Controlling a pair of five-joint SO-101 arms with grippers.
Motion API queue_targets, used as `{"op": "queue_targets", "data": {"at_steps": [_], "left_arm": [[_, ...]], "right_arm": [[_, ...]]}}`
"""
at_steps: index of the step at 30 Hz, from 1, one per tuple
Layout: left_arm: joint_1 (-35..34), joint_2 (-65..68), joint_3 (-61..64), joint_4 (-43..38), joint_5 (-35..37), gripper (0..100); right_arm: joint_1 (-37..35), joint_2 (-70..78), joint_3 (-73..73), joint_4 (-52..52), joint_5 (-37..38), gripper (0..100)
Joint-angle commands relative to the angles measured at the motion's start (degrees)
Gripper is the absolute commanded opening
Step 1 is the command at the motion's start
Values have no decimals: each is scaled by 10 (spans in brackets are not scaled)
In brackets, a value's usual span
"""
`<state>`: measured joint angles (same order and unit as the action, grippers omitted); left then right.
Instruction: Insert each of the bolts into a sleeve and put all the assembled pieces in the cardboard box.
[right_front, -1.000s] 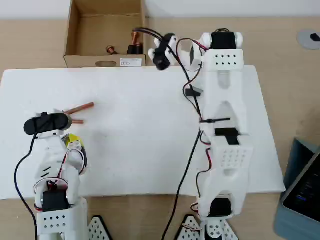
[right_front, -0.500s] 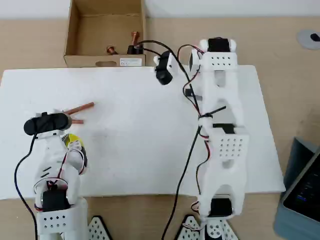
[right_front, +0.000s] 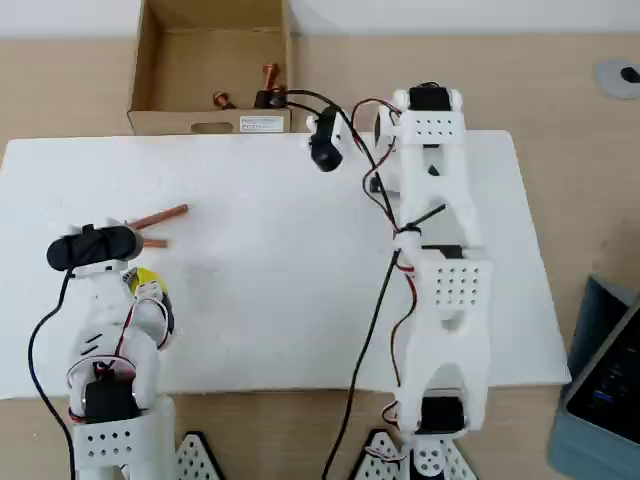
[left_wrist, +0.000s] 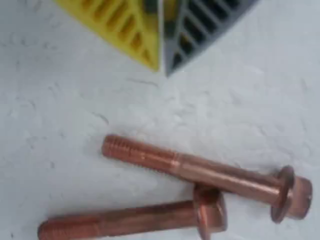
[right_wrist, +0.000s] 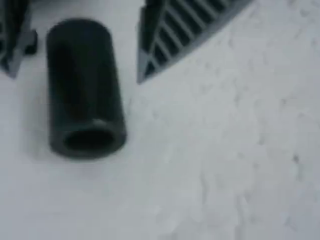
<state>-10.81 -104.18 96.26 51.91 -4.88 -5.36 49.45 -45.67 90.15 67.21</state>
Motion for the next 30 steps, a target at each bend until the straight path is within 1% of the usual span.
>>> {"op": "queue_targets", "data": {"at_steps": [1,4,9,15,18,22,26,30], "left_arm": [[-6,-4,8,2,-4,2],[-6,-4,8,2,-4,2],[-6,-4,8,2,-4,2],[-5,-4,8,2,-4,2],[-4,-4,8,2,-5,2],[-3,-4,8,2,-6,2],[-5,-4,8,2,-5,2],[-3,-4,8,1,-7,2]], "right_arm": [[-5,2,0,-7,4,175],[-9,15,0,-6,4,155],[-18,28,0,-4,2,5],[-27,24,-16,9,-7,10],[-34,22,-80,50,-45,10],[-51,21,-173,116,-77,10],[-56,19,-240,123,-136,10],[-56,16,-275,123,-193,10]]}}
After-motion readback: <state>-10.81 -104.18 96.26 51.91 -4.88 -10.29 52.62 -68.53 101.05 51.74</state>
